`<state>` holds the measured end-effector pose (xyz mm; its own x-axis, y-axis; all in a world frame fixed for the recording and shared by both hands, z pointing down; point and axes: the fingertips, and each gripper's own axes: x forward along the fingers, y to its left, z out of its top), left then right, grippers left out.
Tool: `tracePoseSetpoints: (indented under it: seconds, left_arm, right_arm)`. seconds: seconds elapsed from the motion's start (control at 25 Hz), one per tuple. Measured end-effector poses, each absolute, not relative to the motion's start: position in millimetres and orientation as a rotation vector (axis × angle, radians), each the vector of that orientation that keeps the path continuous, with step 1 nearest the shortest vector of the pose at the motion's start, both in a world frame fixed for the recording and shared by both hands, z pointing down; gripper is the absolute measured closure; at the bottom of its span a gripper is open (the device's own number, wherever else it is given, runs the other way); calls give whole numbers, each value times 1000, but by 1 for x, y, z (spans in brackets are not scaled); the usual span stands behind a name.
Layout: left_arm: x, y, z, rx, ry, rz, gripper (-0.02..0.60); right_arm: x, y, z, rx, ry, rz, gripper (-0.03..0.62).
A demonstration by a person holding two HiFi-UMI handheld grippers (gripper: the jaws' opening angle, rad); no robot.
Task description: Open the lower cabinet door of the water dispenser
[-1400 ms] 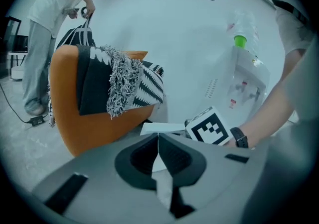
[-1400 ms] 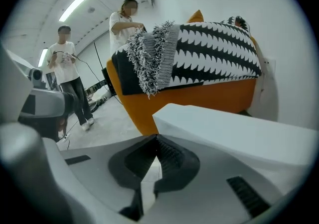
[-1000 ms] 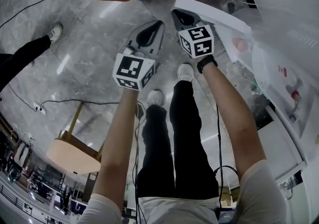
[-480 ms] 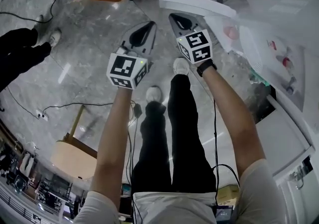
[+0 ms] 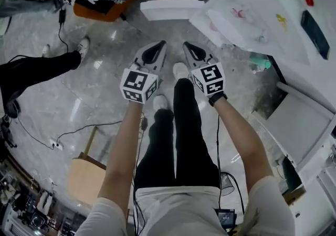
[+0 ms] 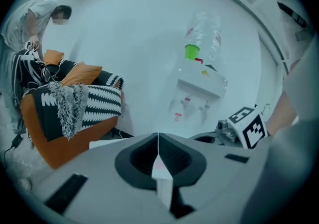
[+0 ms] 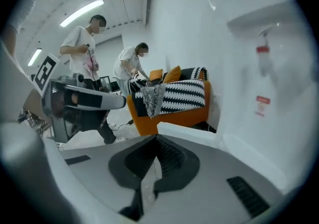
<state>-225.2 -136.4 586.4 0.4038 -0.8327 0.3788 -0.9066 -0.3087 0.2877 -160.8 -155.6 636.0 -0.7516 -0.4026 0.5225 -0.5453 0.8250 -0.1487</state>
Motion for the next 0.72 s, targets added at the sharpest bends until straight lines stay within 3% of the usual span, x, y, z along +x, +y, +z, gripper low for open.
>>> tracePoseSetpoints:
  seconds: [0.28, 0.72]
  left_arm:
    - [-142, -107, 486, 2328, -1364, 248, 568]
    - [-30, -44, 259, 2498, -1259, 127, 569]
  right_arm:
    - [-54, -103, 510, 964, -2520, 425, 585]
    - [87, -33, 271, 1486, -2472, 358, 585]
